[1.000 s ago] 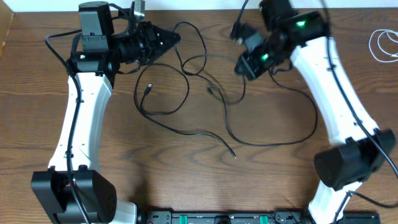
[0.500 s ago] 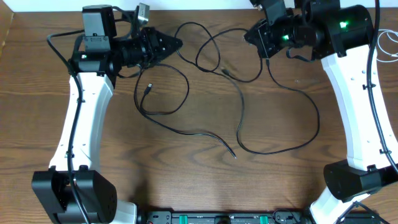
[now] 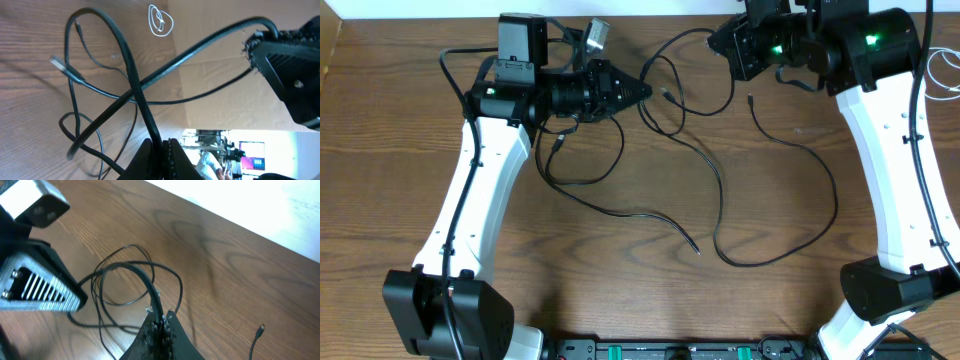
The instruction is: Untangle cables
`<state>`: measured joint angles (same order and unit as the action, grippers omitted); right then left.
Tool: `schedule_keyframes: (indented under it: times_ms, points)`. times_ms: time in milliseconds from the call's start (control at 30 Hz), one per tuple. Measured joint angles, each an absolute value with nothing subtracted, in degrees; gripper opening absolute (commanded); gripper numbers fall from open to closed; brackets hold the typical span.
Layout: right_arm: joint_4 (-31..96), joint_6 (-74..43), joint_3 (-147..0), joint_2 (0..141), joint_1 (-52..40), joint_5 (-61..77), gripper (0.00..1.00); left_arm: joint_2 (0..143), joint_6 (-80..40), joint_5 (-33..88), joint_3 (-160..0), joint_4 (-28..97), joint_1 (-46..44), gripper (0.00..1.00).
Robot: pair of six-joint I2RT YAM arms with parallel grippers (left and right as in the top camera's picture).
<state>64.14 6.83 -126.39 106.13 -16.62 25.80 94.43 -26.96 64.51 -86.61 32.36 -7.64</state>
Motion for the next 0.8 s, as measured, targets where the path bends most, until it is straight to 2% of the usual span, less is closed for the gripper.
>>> schedule_keyframes:
  times_ms: [267,400,800]
  points:
    - [62.0,5.1,-123.7,106.3,-16.8,28.3,0.01,94.4,-32.4,66.7,-86.6,25.0,-7.6,0.07]
    - [59.7,3.9,-121.6,106.5,-17.4,28.8,0.01,94.4,-37.8,69.4,-86.6,17.5,-7.6,0.07]
    - [51.9,-0.3,-114.0,106.5,-19.8,29.4,0.01,94.4,-52.7,71.8,-86.6,7.5,-7.6,0.07]
